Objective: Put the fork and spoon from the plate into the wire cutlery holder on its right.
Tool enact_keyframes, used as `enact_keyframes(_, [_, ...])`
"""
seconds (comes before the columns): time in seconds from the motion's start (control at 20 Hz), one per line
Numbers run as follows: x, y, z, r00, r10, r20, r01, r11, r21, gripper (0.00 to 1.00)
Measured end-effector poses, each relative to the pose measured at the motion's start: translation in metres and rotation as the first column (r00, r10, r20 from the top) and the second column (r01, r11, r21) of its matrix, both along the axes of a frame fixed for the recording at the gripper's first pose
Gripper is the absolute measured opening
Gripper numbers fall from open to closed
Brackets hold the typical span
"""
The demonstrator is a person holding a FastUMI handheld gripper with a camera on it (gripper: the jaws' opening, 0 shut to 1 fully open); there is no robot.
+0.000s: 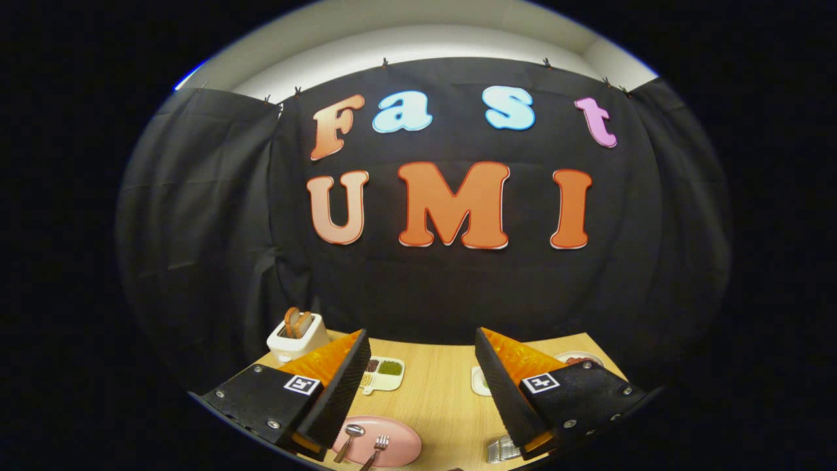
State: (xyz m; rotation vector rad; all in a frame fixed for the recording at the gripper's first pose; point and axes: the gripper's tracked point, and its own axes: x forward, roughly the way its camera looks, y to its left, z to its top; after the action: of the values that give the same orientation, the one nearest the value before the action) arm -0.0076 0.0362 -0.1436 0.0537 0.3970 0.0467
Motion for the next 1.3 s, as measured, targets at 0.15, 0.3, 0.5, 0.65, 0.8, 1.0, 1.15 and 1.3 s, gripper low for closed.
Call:
enact_keyframes(0.15, [-0.007, 0.016, -0.047, 0.991, 0.023, -0.134, -0.02, 1.0, 0.017, 0.96])
enact_keyframes(0.3, [-0.022, 0.031, -0.094, 0.958, 0.041, -0.284, -0.031, 0.999, 0.039, 0.97])
enact_keyframes(0.5, [-0.052, 0.052, -0.153, 0.888, 0.066, -0.455, -0.047, 0.997, 0.053, 0.97])
enact_keyframes(0.65, [-0.078, 0.066, -0.191, 0.821, 0.092, -0.563, -0.074, 0.996, 0.055, 0.96])
enact_keyframes(0.8, [-0.106, 0.074, -0.227, 0.748, 0.093, -0.657, -0.089, 0.995, 0.04, 0.93])
enact_keyframes(1.0, [-0.139, 0.084, -0.264, 0.646, 0.093, -0.758, -0.095, 0.995, 0.041, 0.86])
enact_keyframes(1.15, [-0.153, 0.088, -0.281, 0.592, 0.082, -0.802, -0.1, 0.995, 0.028, 0.8])
enact_keyframes(1.3, [-0.163, 0.085, -0.294, 0.555, 0.049, -0.83, -0.102, 0.995, -0.01, 0.7])
